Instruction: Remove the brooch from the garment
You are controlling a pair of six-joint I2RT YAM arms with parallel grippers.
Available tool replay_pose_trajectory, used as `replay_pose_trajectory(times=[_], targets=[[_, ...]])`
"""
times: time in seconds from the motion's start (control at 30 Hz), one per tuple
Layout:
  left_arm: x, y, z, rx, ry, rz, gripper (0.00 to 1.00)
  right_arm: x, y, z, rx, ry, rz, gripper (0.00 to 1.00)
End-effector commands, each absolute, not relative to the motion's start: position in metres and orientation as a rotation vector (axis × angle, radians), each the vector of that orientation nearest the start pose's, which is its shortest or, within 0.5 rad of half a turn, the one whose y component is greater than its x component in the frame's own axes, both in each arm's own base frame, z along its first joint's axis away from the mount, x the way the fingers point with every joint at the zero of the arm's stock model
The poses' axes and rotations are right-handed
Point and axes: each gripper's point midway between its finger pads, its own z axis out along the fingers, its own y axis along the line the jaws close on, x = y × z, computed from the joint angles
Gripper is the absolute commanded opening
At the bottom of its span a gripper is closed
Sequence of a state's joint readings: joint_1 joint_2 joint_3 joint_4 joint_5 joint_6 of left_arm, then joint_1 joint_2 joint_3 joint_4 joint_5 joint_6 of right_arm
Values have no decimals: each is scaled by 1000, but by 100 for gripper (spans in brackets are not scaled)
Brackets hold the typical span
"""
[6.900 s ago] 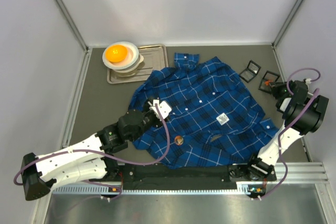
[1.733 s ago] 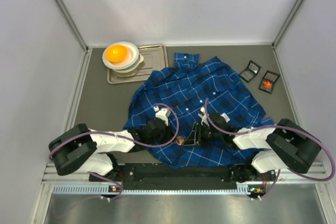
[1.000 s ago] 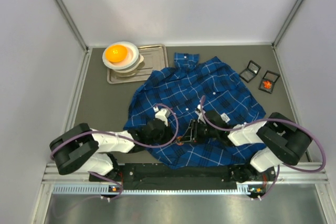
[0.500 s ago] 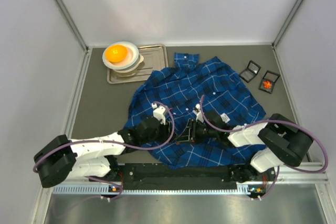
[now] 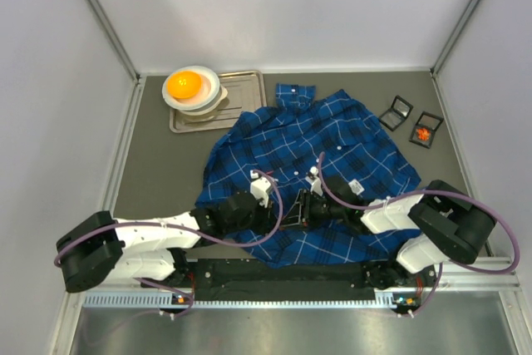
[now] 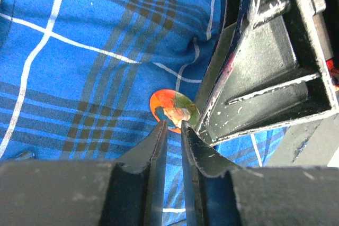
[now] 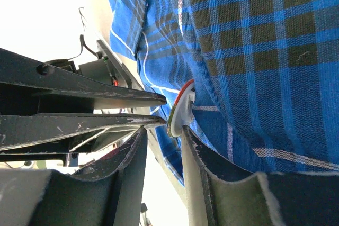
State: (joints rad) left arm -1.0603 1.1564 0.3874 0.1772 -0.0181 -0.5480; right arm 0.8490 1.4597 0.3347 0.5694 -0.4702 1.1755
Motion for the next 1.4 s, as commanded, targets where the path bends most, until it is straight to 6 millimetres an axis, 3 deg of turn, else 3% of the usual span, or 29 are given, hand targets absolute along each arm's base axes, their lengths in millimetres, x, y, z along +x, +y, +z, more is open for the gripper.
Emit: replay_pose_trajectory(times=[0.0,0.2,0.37,0.43,0.53,0.63,0.83,1.17,1.37], targets=[[133,-301,76,578,2159,-981,22,142,332,82,60,2447,1590,32],[136,-288,78,372,2225,-974,24,145,332,81,-61,2469,1462,32],[136,-274,77,105,2350,-943,28,147,329,78,-206,2474,1303,39],[136,-276,85,17,2353,-992,30,149,329,77,-255,2459,1265,42],[132,-266,79,-107,2404,-974,32,148,330,74,-318,2469,1222,43],[129,-271,88,-86,2384,-1039,32,147,333,73,-359,2468,1211,45],[129,-278,99,-19,2361,-1057,42,145,343,79,-430,2446,1242,49],[132,-272,98,-146,2397,-1045,38,149,336,71,-482,2466,1111,49],[134,-268,95,-211,2419,-1042,38,144,342,80,-524,2424,1188,58]])
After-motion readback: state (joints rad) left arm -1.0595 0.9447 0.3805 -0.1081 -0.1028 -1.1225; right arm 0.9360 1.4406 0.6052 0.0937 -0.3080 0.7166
